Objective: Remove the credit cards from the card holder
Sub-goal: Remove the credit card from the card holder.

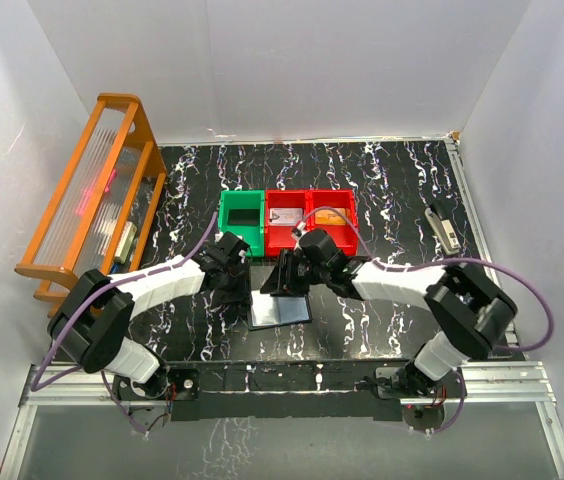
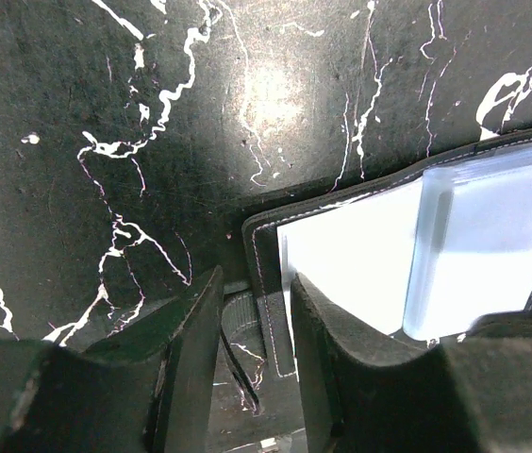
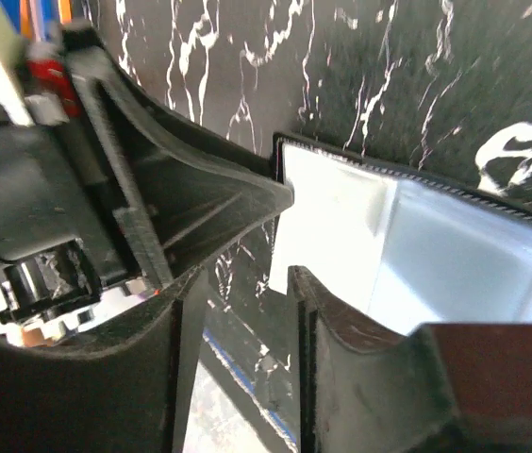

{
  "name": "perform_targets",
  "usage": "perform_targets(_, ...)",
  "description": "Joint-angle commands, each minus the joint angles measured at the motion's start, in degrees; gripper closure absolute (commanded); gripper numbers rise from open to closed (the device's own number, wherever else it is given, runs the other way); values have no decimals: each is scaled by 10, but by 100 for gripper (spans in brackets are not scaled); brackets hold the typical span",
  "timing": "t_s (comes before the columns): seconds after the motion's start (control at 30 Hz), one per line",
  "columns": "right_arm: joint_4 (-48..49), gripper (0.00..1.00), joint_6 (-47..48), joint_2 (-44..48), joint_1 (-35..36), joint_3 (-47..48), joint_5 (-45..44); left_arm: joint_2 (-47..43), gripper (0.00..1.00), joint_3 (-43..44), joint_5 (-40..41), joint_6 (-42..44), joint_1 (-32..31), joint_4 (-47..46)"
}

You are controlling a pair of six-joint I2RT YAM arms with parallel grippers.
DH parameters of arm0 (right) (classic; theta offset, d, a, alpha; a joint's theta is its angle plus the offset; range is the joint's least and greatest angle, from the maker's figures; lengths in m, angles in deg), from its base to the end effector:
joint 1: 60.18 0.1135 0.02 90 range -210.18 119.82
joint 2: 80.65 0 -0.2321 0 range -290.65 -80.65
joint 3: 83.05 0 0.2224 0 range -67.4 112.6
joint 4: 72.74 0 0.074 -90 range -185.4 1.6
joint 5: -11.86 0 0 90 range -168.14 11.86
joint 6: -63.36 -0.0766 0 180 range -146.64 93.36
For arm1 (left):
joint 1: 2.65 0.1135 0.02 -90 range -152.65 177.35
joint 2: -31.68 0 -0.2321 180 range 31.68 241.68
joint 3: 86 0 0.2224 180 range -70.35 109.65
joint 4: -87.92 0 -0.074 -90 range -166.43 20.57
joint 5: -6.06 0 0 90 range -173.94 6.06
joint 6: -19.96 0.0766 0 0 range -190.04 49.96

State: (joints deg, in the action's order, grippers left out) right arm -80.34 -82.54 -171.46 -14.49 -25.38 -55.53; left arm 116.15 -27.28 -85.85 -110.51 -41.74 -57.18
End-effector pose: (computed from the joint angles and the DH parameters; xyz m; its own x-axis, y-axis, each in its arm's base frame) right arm 0.2019 0.2489 0.1296 -0.9711 0.0996 -0.2170 -0.1069 0.6314 0.7681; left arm 0.2093 -0.1733 0.1167 -0.9319 -0.0787 -0.3540 0.0500 0.9390 -0.3402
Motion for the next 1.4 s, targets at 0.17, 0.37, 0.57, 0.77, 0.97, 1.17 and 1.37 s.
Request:
perform_targets(0.17, -239, 55, 69, 85, -42, 32, -138, -6, 67, -10, -20, 16, 2, -1)
perform_targets(0.37, -208, 55, 65, 76, -46, 7, -90, -12, 68, -9, -29, 21, 1, -5)
perform_targets(0.57, -186, 56, 57, 62, -46, -5, -68, -13, 69, -6, -30, 24, 2, -2)
perform_targets(0.77, -167, 57, 52, 54, -46, -11, -49, -14, 72, -8, -38, 25, 2, -6)
perform_targets(0.97, -166, 57, 48, 64, -46, -7, -44, -15, 75, -5, -42, 26, 2, -8)
perform_targets(1.17, -256, 53, 55, 85, -46, 22, -127, -16, 77, 0, -40, 29, 2, -1)
perform_targets(1.37, -241, 52, 59, 96, -46, 21, -98, -20, 78, -2, -40, 28, 2, -1)
